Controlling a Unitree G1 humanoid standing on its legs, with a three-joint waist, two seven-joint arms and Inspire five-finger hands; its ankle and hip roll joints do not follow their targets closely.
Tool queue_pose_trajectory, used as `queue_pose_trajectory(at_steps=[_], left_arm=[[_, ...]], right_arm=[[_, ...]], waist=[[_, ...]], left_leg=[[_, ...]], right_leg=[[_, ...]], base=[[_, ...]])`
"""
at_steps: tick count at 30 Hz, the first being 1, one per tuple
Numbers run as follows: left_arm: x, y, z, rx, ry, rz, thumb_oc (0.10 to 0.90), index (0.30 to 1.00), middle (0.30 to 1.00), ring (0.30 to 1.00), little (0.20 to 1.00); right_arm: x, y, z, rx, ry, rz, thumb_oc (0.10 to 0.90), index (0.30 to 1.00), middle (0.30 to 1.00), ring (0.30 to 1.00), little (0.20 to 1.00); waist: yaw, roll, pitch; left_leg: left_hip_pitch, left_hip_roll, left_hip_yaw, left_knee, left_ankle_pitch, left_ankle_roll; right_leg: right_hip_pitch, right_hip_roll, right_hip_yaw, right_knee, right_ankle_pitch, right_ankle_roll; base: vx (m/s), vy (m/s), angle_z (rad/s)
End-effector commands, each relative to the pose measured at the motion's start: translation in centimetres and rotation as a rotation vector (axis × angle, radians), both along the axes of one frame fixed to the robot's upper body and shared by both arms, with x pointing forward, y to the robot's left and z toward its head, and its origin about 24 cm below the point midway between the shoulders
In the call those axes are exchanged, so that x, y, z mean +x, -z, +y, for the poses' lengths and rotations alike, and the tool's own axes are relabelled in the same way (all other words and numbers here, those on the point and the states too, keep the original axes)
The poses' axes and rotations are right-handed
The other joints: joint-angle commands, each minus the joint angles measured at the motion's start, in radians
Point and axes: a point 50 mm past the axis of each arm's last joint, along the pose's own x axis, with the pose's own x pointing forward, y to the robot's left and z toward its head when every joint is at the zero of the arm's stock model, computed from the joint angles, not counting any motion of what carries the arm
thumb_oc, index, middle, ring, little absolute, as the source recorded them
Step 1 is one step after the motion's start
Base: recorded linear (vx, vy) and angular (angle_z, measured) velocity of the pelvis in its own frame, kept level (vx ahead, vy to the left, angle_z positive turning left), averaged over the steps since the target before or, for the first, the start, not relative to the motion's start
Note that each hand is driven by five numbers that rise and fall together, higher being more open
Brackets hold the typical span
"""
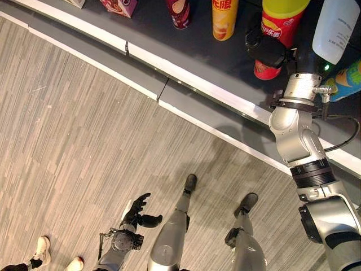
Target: Put the goods on the table back onto the shelves and tidy them up.
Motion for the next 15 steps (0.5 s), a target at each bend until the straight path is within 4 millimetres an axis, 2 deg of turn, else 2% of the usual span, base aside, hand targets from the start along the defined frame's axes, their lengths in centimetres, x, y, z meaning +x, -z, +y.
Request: queue_pose_trajectory(at_steps=[1, 15], left_arm=[[-0.5, -0.3, 1.8, 0.094, 0.020, -0.020, 0.800, 0.900, 0.900, 0.900, 0.900], [0.7, -1.7, 1.5, 0.064, -0.010, -0.107, 0.800, 0.900, 0.900, 0.900, 0.900]], right_arm=[[-3.0, -7.4, 1.1, 0.009, -0.059, -0.368, 0.400, 0.300, 0.300, 0.300, 0.300], [-2.8, -6.8, -0.4, 0.121, -0.046, -0.392, 0.400, 0.300, 0.300, 0.300, 0.300]], waist=[[0.003, -0.006, -0.039], [0.006, 0.021, -0.026]], left_leg=[[-0.024, -0.033, 0.010, 0.013, -0.051, 0.004], [-0.051, -0.045, 0.004, 0.013, -0.046, 0.004]], right_leg=[[0.062, -0.095, 0.020, 0.027, -0.053, 0.118], [0.034, -0.103, 0.012, 0.026, -0.045, 0.125]], base=[[0.00, 0.000, 0.00], [0.00, 0.006, 0.02]])
